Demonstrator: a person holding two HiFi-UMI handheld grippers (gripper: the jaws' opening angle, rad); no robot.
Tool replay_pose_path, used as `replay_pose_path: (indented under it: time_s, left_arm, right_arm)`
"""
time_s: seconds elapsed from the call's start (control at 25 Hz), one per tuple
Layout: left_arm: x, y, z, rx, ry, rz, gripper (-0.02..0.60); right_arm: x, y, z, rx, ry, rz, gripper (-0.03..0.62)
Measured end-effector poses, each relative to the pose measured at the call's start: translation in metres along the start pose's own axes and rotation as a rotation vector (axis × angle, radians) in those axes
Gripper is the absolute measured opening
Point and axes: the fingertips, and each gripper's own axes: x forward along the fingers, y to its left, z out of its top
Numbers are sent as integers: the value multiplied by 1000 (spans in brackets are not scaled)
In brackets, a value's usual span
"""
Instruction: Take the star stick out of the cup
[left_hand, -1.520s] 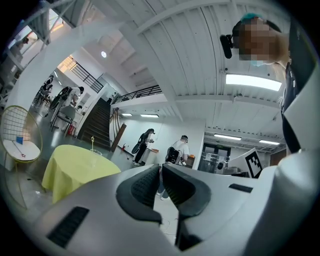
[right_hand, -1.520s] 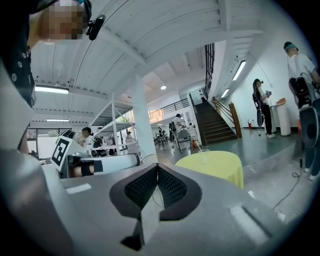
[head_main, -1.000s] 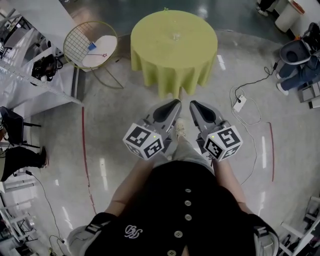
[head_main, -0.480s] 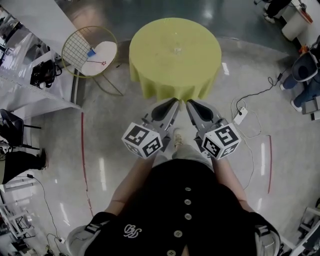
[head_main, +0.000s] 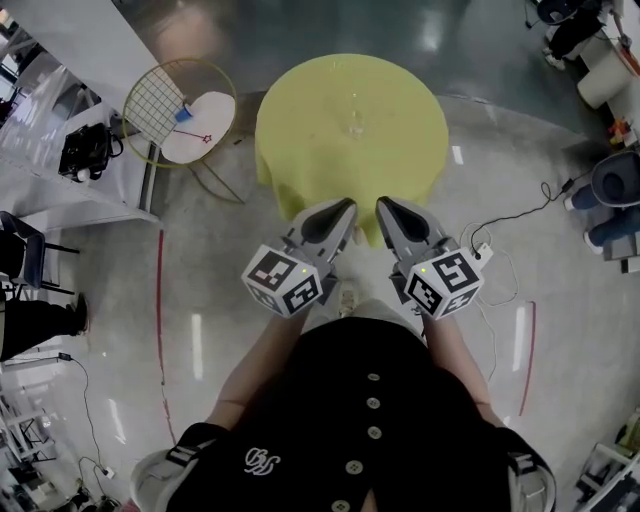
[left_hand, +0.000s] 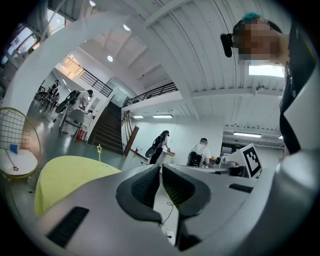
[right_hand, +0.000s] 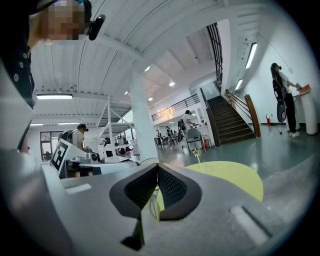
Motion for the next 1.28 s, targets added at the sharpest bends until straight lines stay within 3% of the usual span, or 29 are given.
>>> replay_pose_path:
  time_s: [0.4, 0.76, 1.28]
  left_arm:
    - [36, 32, 5, 11, -11, 37, 28]
    - [53, 36, 5, 32, 15, 32, 28]
    - [55, 37, -2, 15, 40, 12, 28]
  right_arm:
    - [28, -45, 7, -1, -2, 12, 3]
    - [23, -71, 10, 26, -20, -20, 3]
    - [30, -64, 3, 32, -2, -15, 3]
